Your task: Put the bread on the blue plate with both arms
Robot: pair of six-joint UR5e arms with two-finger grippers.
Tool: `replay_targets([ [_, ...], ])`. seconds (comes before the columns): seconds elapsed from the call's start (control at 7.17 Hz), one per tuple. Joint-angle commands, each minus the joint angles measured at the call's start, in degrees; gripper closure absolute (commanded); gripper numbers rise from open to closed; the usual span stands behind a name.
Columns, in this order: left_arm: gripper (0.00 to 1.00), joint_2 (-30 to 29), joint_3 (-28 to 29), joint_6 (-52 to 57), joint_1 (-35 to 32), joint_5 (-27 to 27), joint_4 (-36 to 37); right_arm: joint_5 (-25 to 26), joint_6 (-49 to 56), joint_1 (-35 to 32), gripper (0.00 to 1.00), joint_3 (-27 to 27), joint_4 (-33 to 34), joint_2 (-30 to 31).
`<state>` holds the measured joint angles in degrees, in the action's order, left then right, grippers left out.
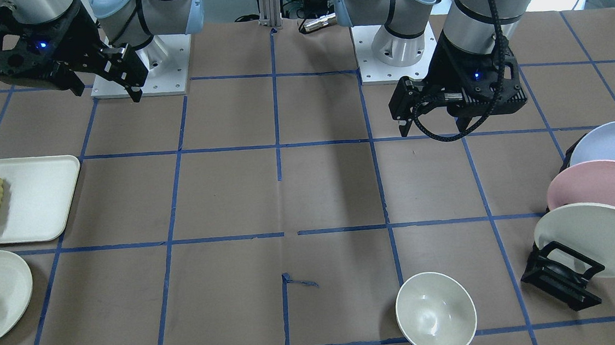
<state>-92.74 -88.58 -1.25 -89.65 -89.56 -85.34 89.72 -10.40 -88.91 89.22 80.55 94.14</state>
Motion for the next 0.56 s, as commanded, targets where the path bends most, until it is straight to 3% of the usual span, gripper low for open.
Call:
replay_targets([
  [0.0, 0.0, -0.1, 0.4, 0.0, 0.8, 0.3, 0.0, -0.1, 0.0, 0.1, 0.0, 0.1, 0.0, 0.3],
  [0.42, 0.0, 1.1, 0.4, 1.1, 4.4, 0.0, 2.4, 0.7, 0.2, 1.0, 0.0, 0.6, -0.5, 0.2],
])
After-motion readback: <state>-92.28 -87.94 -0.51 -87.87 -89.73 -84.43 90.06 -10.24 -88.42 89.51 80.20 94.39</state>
